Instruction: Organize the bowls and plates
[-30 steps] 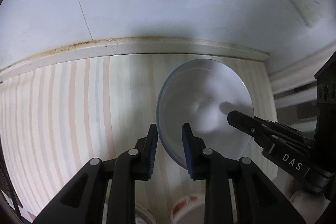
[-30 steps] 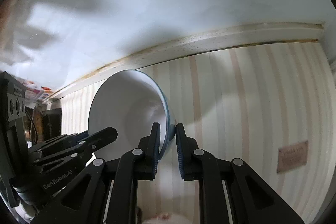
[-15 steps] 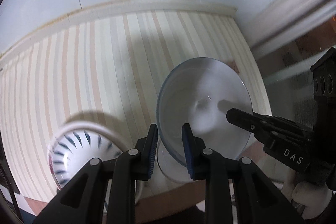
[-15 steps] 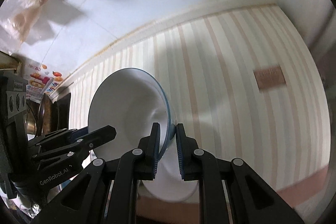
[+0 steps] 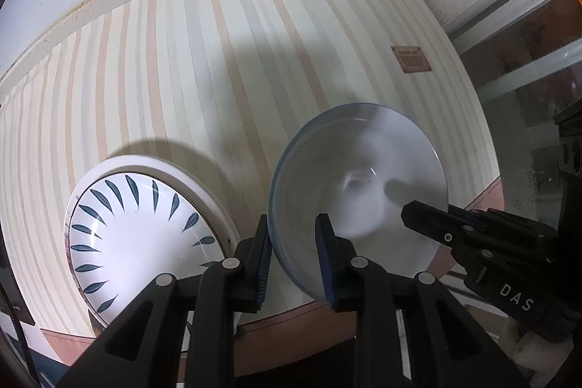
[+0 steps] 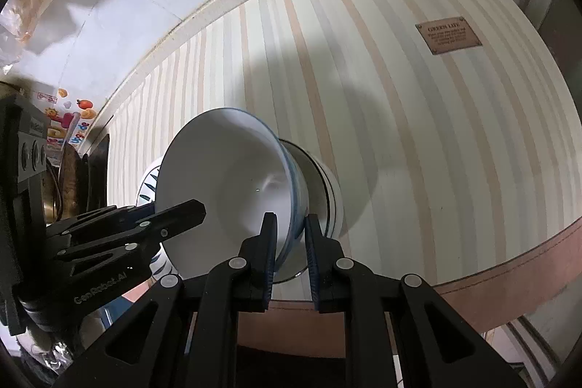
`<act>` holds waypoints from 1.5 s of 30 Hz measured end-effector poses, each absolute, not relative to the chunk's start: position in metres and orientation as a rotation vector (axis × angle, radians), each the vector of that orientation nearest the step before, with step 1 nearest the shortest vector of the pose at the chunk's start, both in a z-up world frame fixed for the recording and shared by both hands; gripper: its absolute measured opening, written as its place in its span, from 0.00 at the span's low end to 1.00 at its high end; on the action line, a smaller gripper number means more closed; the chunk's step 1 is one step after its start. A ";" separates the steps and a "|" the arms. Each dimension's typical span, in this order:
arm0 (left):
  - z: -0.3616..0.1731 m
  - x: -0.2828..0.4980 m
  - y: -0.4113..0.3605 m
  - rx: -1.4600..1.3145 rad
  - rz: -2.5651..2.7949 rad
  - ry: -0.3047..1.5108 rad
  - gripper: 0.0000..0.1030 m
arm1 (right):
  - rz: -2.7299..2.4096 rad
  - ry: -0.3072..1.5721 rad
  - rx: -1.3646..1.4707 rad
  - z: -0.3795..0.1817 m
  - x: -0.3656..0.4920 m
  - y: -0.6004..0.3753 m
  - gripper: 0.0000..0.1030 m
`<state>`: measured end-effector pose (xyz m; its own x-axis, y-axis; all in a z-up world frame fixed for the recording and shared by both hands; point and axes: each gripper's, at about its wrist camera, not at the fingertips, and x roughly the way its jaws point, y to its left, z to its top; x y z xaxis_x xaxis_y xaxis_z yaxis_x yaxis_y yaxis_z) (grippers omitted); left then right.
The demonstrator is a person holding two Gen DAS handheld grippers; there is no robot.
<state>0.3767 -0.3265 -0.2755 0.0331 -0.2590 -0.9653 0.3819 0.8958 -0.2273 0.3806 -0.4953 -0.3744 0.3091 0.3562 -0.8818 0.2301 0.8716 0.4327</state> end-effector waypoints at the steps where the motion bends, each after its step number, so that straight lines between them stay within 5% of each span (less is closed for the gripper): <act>1: -0.277 0.375 -0.327 0.111 -0.492 1.457 0.21 | 0.087 1.275 0.538 -0.376 0.378 -0.494 0.17; 19: -0.282 0.368 -0.333 0.151 -0.483 1.449 0.21 | 0.056 1.287 0.520 -0.383 0.379 -0.493 0.22; 27: -0.231 0.351 -0.323 0.159 -0.481 1.336 0.21 | 0.041 1.239 0.485 -0.357 0.367 -0.492 0.23; 30: -0.203 0.337 -0.317 0.170 -0.506 1.272 0.23 | 0.013 1.186 0.444 -0.329 0.352 -0.489 0.50; 32: -0.185 0.327 -0.313 0.177 -0.516 1.228 0.28 | 0.001 1.139 0.426 -0.310 0.339 -0.488 0.67; 35: -0.166 0.318 -0.306 0.167 -0.527 1.197 0.35 | -0.015 1.083 0.414 -0.281 0.320 -0.487 0.77; 38: -0.151 0.312 -0.301 0.160 -0.535 1.171 0.80 | -0.027 1.045 0.418 -0.258 0.302 -0.484 0.90; 45: -0.119 0.292 -0.294 0.133 -0.543 1.104 0.87 | -0.090 0.960 0.362 -0.214 0.262 -0.474 0.97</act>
